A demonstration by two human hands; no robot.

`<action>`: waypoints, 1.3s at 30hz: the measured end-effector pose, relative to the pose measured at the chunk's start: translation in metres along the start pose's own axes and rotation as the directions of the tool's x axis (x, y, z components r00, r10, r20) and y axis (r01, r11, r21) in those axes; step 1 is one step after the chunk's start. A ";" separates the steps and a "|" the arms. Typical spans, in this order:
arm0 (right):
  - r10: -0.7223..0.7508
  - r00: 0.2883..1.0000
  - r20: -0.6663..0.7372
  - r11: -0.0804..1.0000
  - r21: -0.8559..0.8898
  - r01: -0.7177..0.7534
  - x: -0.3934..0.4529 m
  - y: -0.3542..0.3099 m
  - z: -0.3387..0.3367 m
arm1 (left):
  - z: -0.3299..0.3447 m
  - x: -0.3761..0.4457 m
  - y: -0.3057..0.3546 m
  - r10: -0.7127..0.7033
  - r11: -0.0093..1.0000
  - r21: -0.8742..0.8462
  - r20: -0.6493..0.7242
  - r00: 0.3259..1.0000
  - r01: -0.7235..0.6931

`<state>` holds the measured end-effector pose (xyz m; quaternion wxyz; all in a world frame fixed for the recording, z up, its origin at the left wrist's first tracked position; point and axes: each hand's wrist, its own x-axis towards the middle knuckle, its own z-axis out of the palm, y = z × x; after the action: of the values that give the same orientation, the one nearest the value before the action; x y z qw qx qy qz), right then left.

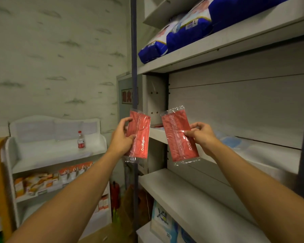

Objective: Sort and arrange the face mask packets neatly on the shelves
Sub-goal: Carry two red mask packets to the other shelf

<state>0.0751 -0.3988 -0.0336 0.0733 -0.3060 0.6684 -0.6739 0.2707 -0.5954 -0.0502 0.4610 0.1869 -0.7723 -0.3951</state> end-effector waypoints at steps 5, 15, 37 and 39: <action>-0.013 1.000 0.007 1.000 -0.001 0.013 0.063 0.001 0.014 | 0.014 0.053 -0.014 -0.007 1.000 0.015 0.002 1.000 0.007; 0.005 1.000 0.009 1.000 0.011 -0.005 0.141 0.021 0.042 | 0.026 0.122 -0.064 0.000 1.000 0.018 -0.022 1.000 0.001; 0.020 0.976 -0.218 0.998 -0.046 -0.030 0.275 0.051 0.154 | 0.035 0.316 -0.197 0.111 0.991 -0.102 0.205 0.973 -0.092; 0.018 0.967 -0.253 0.998 -0.051 -0.032 0.283 0.056 0.158 | 0.040 0.331 -0.201 0.124 0.987 -0.125 0.219 0.968 -0.098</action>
<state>-0.0884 -0.6827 -0.0101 -0.0120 -0.2112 0.6943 -0.6879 0.0537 -0.9181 -0.0307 0.4014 0.0707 -0.8054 -0.4303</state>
